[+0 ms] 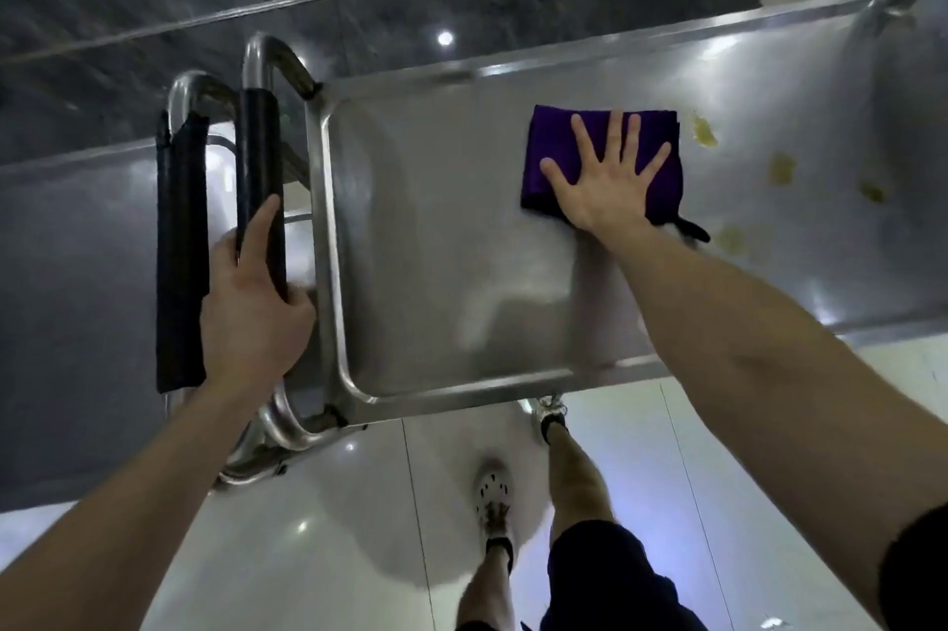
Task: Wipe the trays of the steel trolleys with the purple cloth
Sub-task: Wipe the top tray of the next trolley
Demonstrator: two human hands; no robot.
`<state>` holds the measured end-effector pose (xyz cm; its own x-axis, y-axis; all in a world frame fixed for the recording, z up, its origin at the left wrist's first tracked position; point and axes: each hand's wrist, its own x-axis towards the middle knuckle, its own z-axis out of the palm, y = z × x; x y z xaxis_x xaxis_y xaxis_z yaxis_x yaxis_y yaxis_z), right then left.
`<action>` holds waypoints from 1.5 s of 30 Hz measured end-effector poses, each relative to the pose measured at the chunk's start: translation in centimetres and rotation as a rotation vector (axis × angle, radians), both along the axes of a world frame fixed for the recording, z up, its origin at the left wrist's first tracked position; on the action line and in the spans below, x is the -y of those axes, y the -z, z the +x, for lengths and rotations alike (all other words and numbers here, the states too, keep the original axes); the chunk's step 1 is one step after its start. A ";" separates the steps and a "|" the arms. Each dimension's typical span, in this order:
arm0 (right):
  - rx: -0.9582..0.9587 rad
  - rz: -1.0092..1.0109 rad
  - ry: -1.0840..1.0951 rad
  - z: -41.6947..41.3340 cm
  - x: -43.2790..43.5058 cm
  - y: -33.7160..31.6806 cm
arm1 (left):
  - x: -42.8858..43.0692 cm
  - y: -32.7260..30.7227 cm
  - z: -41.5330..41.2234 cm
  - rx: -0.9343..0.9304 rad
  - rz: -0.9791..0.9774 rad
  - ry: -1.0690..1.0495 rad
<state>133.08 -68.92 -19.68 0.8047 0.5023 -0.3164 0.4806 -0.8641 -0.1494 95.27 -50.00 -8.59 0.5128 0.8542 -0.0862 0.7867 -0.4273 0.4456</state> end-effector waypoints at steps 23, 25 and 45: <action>-0.023 0.306 -1.775 -14.0 -5.6 1.3 | 0.3 -1.3 0.2 0.015 -0.056 -0.001; 0.027 0.260 -1.663 -8.4 -6.8 0.9 | 0.2 -1.1 0.3 0.018 -0.048 -0.001; 0.129 0.165 -0.310 -4.1 -13.1 -0.4 | -0.5 -0.6 0.3 0.090 0.001 -0.001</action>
<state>128.99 -55.87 -19.26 0.6340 0.7644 -0.1171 0.7398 -0.6437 -0.1958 95.61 -49.51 -7.96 0.5179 0.8545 -0.0390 0.7439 -0.4274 0.5137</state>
